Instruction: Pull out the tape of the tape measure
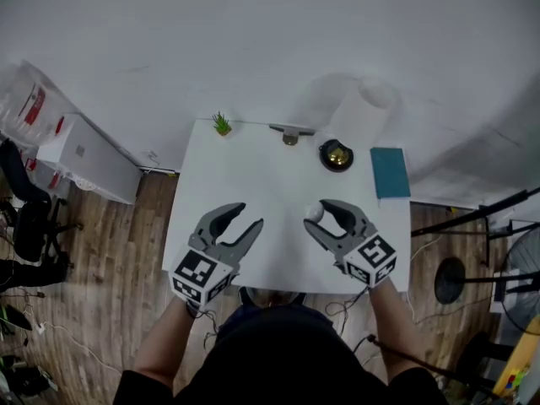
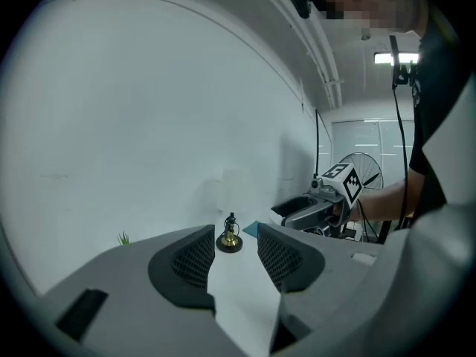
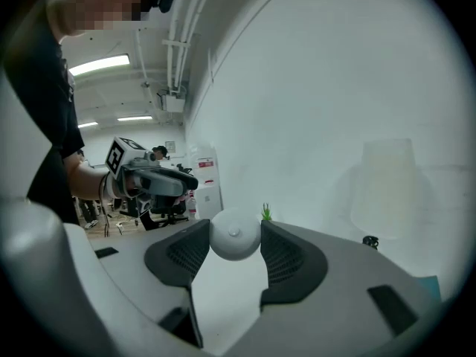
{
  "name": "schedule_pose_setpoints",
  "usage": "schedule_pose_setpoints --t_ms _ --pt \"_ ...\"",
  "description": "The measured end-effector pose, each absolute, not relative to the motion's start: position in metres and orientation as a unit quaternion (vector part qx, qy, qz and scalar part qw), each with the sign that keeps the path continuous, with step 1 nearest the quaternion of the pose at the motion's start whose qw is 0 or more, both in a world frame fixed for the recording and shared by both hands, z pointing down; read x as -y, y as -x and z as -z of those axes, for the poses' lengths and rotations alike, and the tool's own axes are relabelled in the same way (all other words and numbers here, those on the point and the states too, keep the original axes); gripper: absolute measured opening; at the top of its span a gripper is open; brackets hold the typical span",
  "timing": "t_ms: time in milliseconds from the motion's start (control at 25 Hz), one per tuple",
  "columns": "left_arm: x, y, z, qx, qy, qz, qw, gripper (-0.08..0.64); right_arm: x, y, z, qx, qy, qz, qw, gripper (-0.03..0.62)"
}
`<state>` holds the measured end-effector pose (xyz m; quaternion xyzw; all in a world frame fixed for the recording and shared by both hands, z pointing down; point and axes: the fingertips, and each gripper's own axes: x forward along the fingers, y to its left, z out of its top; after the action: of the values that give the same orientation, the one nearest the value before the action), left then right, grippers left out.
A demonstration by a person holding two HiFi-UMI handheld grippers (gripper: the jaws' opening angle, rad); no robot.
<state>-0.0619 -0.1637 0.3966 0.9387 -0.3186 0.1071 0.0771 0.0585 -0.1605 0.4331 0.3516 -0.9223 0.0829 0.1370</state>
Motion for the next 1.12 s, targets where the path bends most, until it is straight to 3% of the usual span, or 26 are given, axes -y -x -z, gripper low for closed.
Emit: schedule_pose_setpoints --t_ms 200,600,1120 --pt "0.157 0.045 -0.357 0.279 -0.955 -0.083 0.055 0.132 0.148 -0.036 -0.393 0.941 -0.307 -0.037 0.137 0.221" --pt "0.137 0.02 -0.308 0.185 -0.98 -0.08 -0.009 0.121 0.138 -0.027 -0.347 0.954 -0.266 0.036 0.133 0.221" --pt "0.107 0.007 -0.312 0.073 -0.976 -0.155 -0.133 0.101 0.109 -0.002 -0.335 0.955 -0.191 0.15 0.17 0.221"
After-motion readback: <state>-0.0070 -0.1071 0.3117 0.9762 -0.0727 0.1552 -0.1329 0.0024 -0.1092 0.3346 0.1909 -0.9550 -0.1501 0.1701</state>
